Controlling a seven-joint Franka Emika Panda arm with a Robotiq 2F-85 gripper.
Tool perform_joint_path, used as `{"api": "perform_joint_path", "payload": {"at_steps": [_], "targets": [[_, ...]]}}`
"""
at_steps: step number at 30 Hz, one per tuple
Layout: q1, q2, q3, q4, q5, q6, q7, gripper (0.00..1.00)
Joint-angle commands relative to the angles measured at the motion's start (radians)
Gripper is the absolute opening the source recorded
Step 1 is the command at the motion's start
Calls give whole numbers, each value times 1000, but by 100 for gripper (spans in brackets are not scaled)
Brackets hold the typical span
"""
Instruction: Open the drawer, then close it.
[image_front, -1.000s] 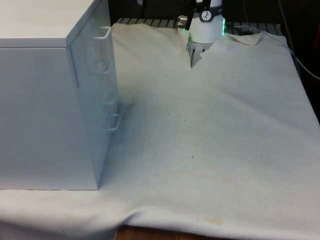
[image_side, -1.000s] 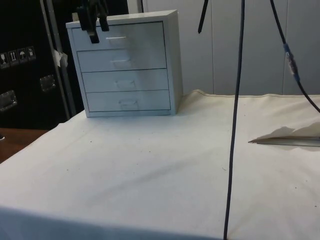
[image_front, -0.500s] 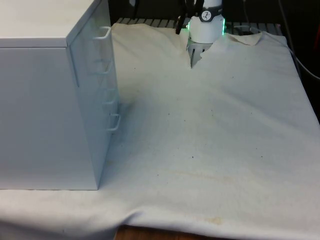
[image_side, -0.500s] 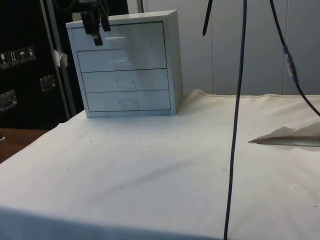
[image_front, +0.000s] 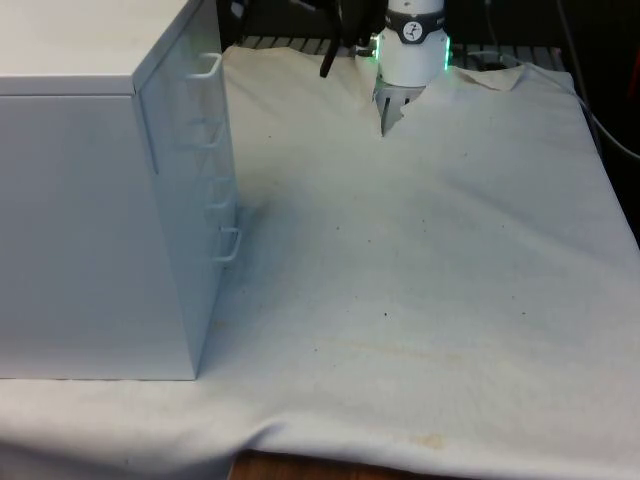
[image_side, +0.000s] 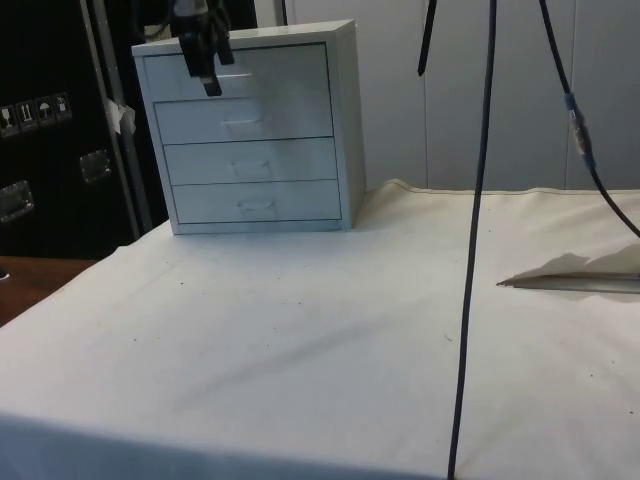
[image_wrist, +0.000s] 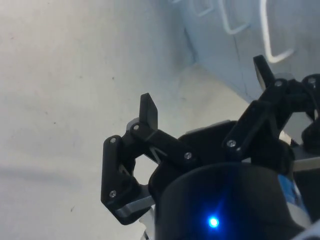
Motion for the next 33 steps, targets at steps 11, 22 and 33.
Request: {"api": "perform_joint_path", "payload": {"at_steps": [11, 22, 33], "targets": [[-9, -1, -7, -48, 1, 119, -6, 100], [-16, 2, -8, -92, 0, 190, -2, 100], [-11, 43, -20, -96, -19, 225, 10, 100]]}}
